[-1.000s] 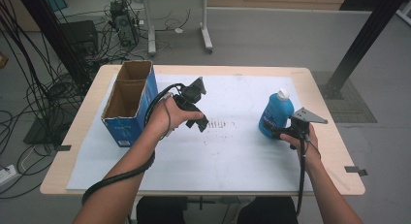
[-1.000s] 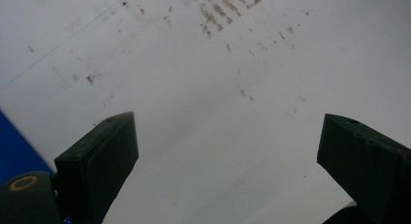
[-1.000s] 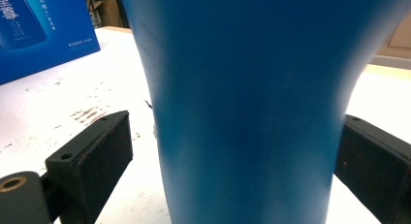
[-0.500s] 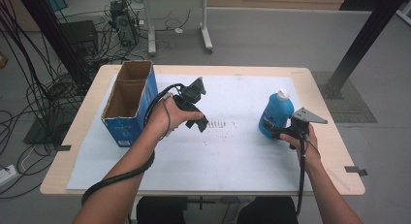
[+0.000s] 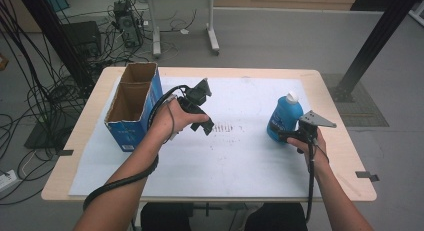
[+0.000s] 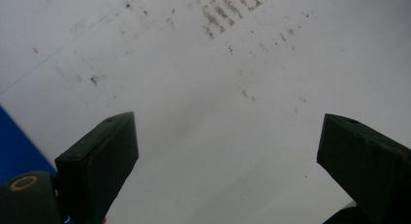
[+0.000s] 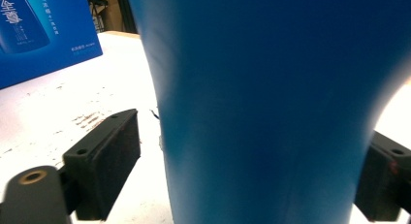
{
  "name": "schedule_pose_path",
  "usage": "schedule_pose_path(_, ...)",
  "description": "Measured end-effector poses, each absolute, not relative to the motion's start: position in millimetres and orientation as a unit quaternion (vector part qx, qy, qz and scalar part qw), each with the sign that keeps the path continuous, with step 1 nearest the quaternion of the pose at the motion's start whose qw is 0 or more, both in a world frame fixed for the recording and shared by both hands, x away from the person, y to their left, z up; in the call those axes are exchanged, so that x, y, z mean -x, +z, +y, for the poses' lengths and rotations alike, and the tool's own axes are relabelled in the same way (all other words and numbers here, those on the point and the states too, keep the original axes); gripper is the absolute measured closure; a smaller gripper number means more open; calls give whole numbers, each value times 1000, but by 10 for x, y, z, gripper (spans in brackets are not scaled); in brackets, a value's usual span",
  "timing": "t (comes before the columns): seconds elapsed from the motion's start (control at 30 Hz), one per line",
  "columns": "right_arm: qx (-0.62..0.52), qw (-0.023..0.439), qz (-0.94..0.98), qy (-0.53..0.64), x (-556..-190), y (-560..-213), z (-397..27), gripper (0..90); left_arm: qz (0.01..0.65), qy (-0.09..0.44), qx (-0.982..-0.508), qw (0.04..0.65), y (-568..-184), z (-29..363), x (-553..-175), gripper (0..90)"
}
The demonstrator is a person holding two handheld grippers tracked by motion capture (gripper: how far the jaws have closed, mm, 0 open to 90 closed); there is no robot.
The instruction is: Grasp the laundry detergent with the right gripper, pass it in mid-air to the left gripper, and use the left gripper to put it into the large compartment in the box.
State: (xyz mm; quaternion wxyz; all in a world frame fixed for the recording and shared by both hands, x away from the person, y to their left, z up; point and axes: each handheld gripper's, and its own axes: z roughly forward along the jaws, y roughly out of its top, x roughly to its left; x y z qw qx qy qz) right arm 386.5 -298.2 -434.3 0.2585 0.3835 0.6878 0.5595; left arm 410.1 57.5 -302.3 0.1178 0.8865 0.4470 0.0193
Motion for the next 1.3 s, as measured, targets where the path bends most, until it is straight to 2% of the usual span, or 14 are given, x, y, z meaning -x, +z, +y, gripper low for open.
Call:
schedule_pose_path(0.53, -380, 271, 688, 555, -3859, -4338, -2982, 316, 446, 17, -887, 120, -3018, 573, -4099, 83)
schedule_pose_path(0.93, -380, 279, 687, 553, -3846, -4340, -2992, 402, 446, 17, -887, 120, -3017, 566, -4094, 83)
schedule_pose_path(1.3, -376, 283, 692, 547, -3839, -4331, -2990, 427, 444, 18, -887, 123, -3000, 547, -4092, 83)
